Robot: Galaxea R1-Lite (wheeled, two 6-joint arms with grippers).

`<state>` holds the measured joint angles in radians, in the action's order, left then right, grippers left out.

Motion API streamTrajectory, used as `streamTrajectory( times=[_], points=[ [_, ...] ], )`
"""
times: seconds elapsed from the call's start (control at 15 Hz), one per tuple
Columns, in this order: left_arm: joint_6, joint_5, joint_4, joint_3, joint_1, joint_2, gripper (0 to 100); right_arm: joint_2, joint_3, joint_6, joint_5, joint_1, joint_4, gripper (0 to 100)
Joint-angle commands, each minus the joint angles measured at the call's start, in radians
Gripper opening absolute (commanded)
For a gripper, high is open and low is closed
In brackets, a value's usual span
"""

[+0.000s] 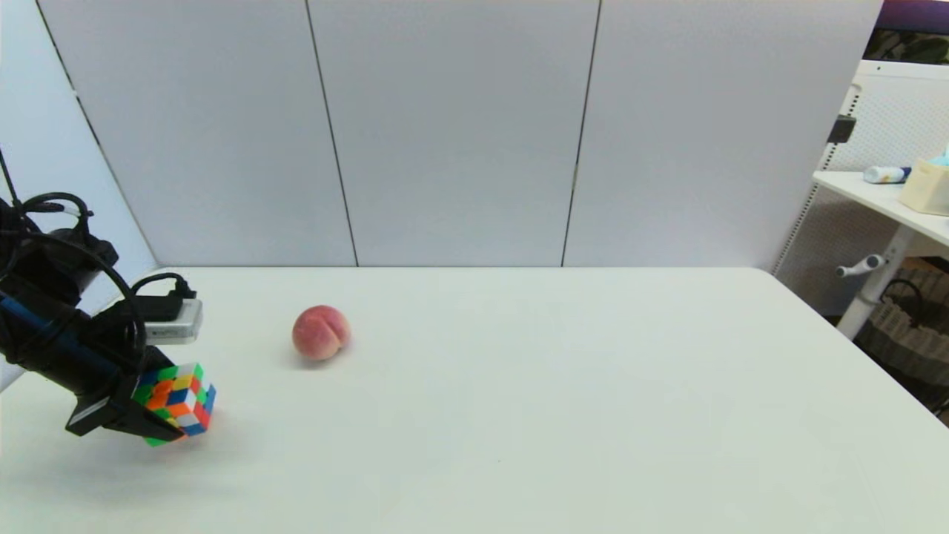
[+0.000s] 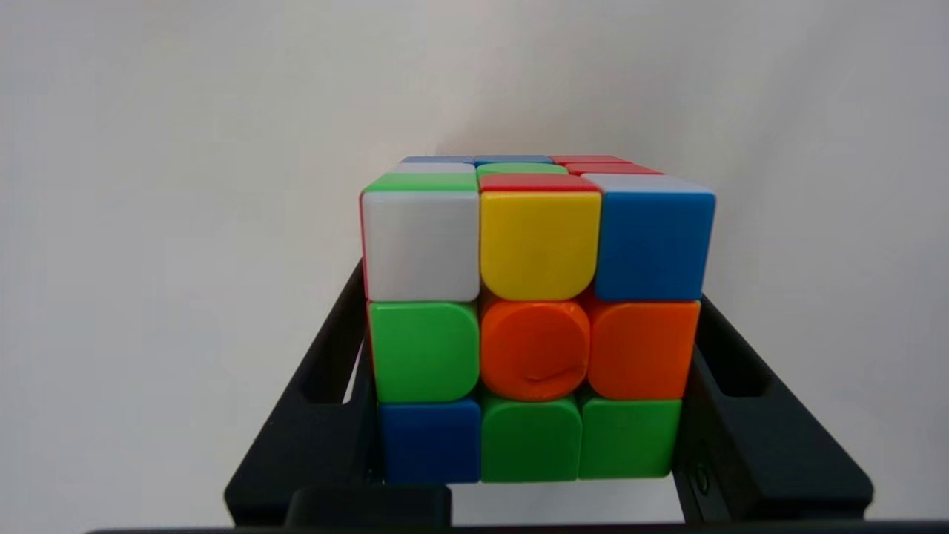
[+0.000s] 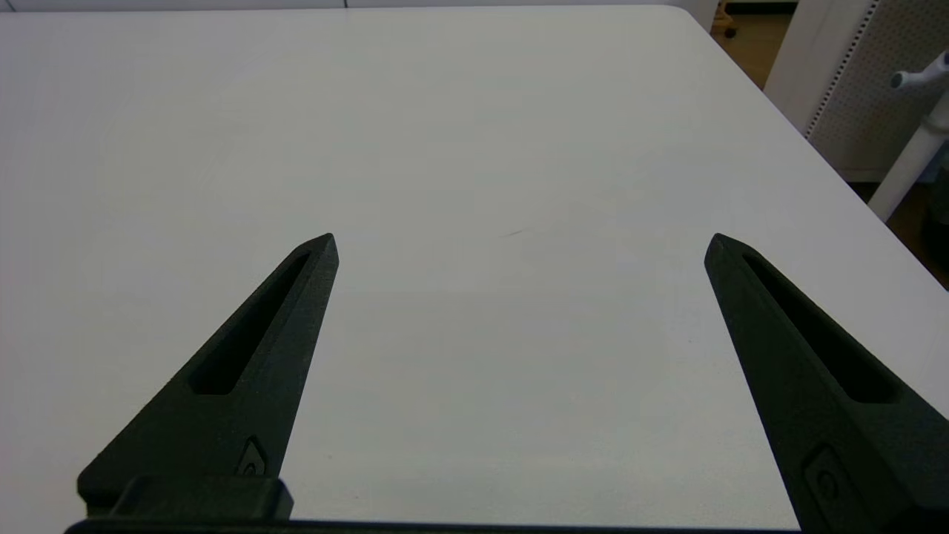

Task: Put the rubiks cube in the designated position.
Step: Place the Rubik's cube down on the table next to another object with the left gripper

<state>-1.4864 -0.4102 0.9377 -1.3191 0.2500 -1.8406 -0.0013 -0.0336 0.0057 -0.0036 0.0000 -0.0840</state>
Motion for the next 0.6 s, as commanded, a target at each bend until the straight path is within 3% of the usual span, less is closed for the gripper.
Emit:
streamTrajectory(
  times=[0.07, 0.6],
  points=[
    [0.058, -0.041, -0.002, -0.022, -0.052, 0.135, 0, 0.001, 0.000, 0.000, 0.001, 0.000, 0.000, 100],
    [0.066, -0.064, 0.000, -0.109, -0.252, 0.083, 0, 0.001, 0.000, 0.000, 0.001, 0.000, 0.000, 100]
  ],
)
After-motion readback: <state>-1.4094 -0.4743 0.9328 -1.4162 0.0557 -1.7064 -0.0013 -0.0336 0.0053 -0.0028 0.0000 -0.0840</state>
